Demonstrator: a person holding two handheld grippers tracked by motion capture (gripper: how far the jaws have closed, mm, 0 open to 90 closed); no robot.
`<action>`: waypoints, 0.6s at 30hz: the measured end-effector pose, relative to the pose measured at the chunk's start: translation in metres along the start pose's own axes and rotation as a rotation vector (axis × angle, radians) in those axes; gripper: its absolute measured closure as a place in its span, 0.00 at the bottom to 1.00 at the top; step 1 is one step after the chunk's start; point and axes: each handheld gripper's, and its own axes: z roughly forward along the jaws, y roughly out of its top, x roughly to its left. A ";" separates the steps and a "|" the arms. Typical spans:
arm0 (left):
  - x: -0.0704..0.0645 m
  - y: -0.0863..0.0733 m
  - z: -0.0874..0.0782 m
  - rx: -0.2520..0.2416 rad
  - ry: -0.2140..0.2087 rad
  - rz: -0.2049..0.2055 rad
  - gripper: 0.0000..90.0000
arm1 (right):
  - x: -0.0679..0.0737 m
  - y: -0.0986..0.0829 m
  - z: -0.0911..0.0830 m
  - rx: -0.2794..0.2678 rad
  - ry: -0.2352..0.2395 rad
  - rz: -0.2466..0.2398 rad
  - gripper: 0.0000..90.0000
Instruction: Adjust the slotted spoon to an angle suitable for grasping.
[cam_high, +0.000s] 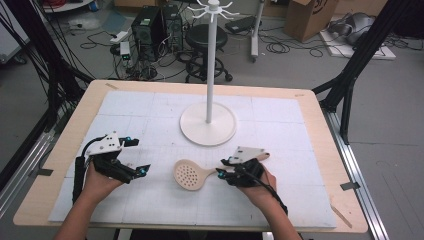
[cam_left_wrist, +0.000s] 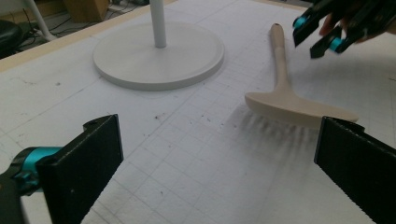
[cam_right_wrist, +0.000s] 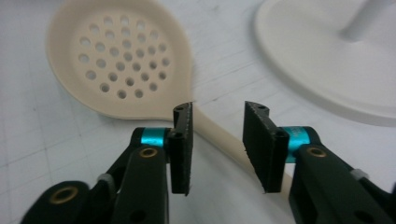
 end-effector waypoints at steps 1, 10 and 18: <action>0.000 0.000 0.000 0.000 0.000 0.000 0.02 | -0.002 -0.002 -0.010 -0.028 -0.017 0.014 0.65; -0.001 0.001 -0.001 0.001 -0.002 0.005 0.02 | -0.025 -0.030 -0.062 -0.116 -0.128 0.073 0.49; -0.001 0.001 0.000 -0.003 -0.009 -0.003 0.02 | -0.038 -0.045 -0.084 -0.159 -0.178 0.130 0.40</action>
